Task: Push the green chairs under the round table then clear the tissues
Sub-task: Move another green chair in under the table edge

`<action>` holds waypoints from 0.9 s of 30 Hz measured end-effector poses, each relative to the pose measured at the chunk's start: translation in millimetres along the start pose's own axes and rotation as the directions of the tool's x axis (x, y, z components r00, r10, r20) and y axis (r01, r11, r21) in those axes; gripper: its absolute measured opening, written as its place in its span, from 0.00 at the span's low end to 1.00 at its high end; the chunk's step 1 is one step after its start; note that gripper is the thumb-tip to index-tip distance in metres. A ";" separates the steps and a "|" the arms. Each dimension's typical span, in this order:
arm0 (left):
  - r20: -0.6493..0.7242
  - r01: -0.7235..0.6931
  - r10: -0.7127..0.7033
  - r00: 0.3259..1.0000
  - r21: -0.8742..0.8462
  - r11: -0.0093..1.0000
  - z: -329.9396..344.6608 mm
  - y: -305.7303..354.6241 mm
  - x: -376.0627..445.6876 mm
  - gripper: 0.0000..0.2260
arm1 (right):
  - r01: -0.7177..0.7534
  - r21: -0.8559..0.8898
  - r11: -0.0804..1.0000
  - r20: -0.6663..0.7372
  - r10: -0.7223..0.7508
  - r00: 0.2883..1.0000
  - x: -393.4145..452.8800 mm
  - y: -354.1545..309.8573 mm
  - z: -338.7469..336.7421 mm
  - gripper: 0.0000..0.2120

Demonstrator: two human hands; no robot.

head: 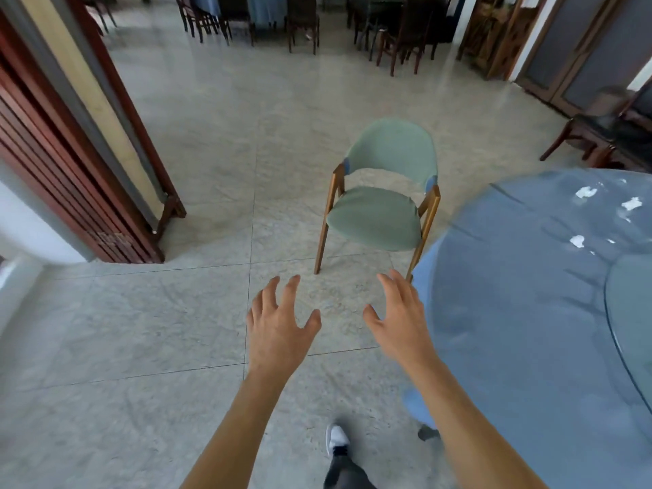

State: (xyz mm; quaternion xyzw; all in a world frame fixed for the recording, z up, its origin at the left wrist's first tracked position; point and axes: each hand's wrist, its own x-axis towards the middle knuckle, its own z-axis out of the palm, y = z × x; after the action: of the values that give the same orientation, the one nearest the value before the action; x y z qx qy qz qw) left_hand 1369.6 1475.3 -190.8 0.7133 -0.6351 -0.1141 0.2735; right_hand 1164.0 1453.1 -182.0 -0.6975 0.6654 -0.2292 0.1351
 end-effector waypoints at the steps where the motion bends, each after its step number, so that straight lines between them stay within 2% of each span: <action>1: -0.002 0.005 -0.005 1.000 0.007 1.000 2.3 -4.9 16.1 0.31 | 0.002 0.005 1.000 0.009 -0.002 1.000 17.7 -2.4 6.1 0.30; 14: 0.012 0.038 -0.039 0.999 0.079 0.996 47.1 -21.8 280.9 0.31 | 0.016 0.104 0.994 0.049 -0.021 0.999 292.4 -15.6 66.4 0.30; 21: -0.014 0.035 -0.034 0.999 0.071 0.997 60.0 -28.4 401.9 0.30 | 0.046 0.092 0.995 0.033 -0.049 0.998 411.9 -28.9 81.1 0.28; 27: -0.006 0.018 -0.018 1.000 0.051 0.999 77.4 -59.4 507.8 0.30 | 0.020 0.103 0.994 0.046 -0.025 0.999 514.5 -47.7 117.2 0.30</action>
State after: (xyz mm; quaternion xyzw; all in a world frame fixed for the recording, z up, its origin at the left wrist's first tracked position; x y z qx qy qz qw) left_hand 1465.2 967.1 -192.6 0.7262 -0.6305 -0.0980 0.2559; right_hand 1268.8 933.7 -187.0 -0.7022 0.6415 -0.2481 0.1839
